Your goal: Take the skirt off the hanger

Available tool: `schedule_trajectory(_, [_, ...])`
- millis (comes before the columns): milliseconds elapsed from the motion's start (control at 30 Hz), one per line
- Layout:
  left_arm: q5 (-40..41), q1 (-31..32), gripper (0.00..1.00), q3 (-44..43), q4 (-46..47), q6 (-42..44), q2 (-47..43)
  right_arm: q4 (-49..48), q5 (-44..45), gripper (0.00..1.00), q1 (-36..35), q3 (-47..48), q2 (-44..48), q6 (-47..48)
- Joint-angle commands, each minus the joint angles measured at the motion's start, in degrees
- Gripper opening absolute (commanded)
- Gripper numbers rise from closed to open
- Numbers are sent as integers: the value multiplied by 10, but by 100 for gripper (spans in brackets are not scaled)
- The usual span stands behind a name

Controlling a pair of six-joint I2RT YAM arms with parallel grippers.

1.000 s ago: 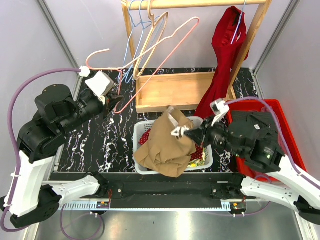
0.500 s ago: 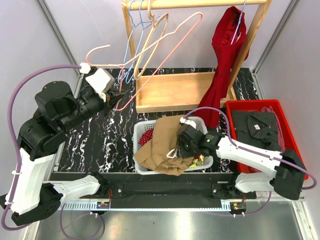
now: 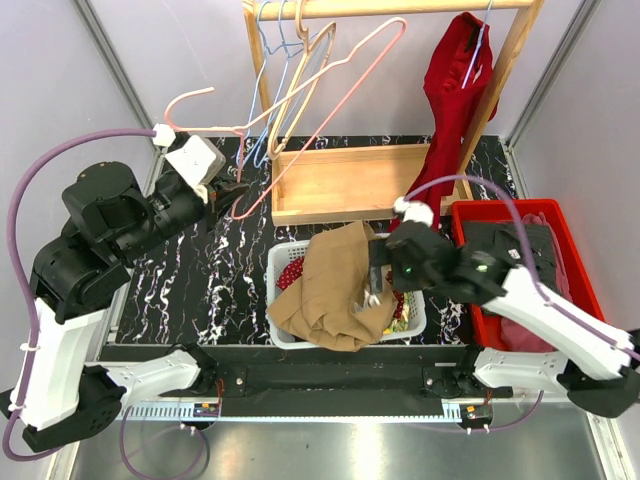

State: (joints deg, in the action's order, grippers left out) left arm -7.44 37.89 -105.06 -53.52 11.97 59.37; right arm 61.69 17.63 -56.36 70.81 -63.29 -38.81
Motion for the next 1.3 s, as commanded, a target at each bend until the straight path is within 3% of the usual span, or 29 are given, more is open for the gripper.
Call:
schedule_trajectory(0, [-19, -3, 0, -28, 34, -5, 0, 94, 65, 100, 3, 93, 9, 26])
schedule_trajectory(67, [-20, -3, 0, -29, 34, -4, 1, 88, 71, 97, 3, 113, -1, 34])
schedule_trajectory(167, [-18, -3, 0, -31, 32, 0, 1, 52, 73, 81, 4, 112, -24, 48])
schedule_trajectory(200, [-15, -3, 0, -31, 32, 0, 0, 25, 80, 61, 4, 109, -37, 51])
schedule_trajectory(267, [-15, -3, 0, -30, 32, 2, 0, -36, 72, 36, 4, 93, -38, 78])
schedule_trajectory(300, [-14, -3, 0, -29, 31, 2, 0, -130, 47, 11, 6, 61, -28, 89])
schedule_trajectory(333, [-14, -3, 0, -27, 32, 1, 0, -176, 25, 0, 12, 46, -25, 98])
schedule_trajectory(433, [-15, -3, 0, -25, 32, 2, 0, -320, -101, 0, 62, 7, -36, 102])
schedule_trajectory(600, [-7, -3, 0, -21, 31, 9, -4, -390, -202, 0, 116, -13, -103, 58])
schedule_trajectory(833, [-12, -3, 0, -22, 29, 8, -2, -384, -262, 0, 126, -101, -150, -14])
schedule_trajectory(967, [-11, -3, 0, -43, 10, 15, 13, -377, -312, 0, 126, -162, -123, -36])
schedule_trajectory(1100, [8, -3, 0, -92, -78, 13, 56, -328, -306, 0, 125, -202, -74, -31])
schedule_trajectory(1267, [67, -3, 0, -97, -176, 22, 101, -334, -304, 0, 125, -239, -97, -31])
